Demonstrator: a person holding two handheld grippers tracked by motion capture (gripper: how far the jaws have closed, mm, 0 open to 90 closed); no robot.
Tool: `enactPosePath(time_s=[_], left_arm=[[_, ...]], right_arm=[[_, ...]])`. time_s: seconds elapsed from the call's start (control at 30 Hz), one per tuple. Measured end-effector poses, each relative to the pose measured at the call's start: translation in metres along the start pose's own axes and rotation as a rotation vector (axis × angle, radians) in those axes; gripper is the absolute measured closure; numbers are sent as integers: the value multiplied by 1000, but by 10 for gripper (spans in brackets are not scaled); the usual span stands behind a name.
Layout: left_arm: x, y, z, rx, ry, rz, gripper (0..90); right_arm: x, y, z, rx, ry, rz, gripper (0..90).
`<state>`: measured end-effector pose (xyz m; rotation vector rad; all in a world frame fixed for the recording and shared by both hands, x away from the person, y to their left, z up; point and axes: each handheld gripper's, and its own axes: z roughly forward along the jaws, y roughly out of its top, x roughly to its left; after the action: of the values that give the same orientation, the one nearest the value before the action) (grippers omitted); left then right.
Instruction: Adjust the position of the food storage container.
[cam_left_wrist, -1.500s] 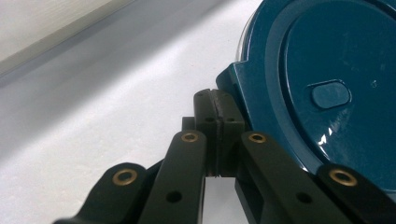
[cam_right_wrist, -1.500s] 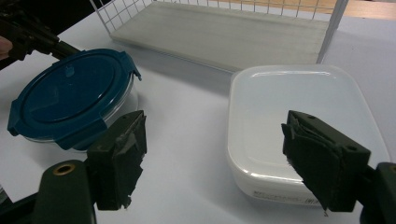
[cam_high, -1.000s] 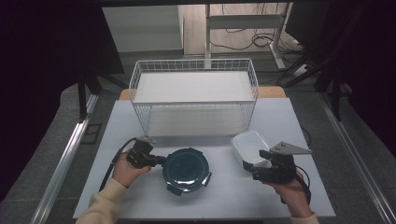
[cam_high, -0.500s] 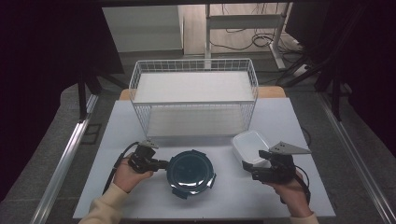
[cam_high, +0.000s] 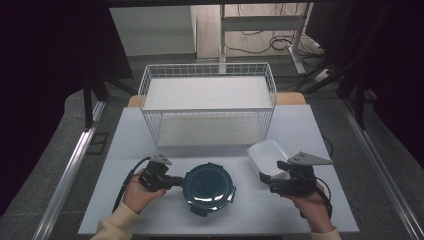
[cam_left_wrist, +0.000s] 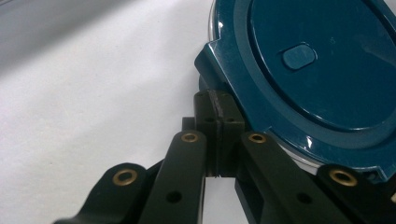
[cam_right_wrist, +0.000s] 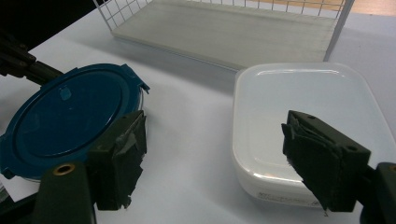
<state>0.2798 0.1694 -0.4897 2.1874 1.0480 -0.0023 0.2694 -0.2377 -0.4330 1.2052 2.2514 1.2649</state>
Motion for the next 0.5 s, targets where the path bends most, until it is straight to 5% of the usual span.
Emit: enactPosePath(time_s=[0.17, 0.23, 0.33, 0.5], left_arm=[[-2, -2, 0, -4, -11, -6, 900], [3, -1, -1, -34, -33, -39, 900], [7, 2, -12, -89, 41, -87, 884], [-4, 9, -35, -153, 61, -96, 672]], right_arm=[[1, 0, -1, -4, -3, 1, 215], [1, 1, -2, -8, 0, 1, 214], [2, 1, -3, -14, 2, 7, 213], [0, 1, -5, -28, 5, 14, 210]])
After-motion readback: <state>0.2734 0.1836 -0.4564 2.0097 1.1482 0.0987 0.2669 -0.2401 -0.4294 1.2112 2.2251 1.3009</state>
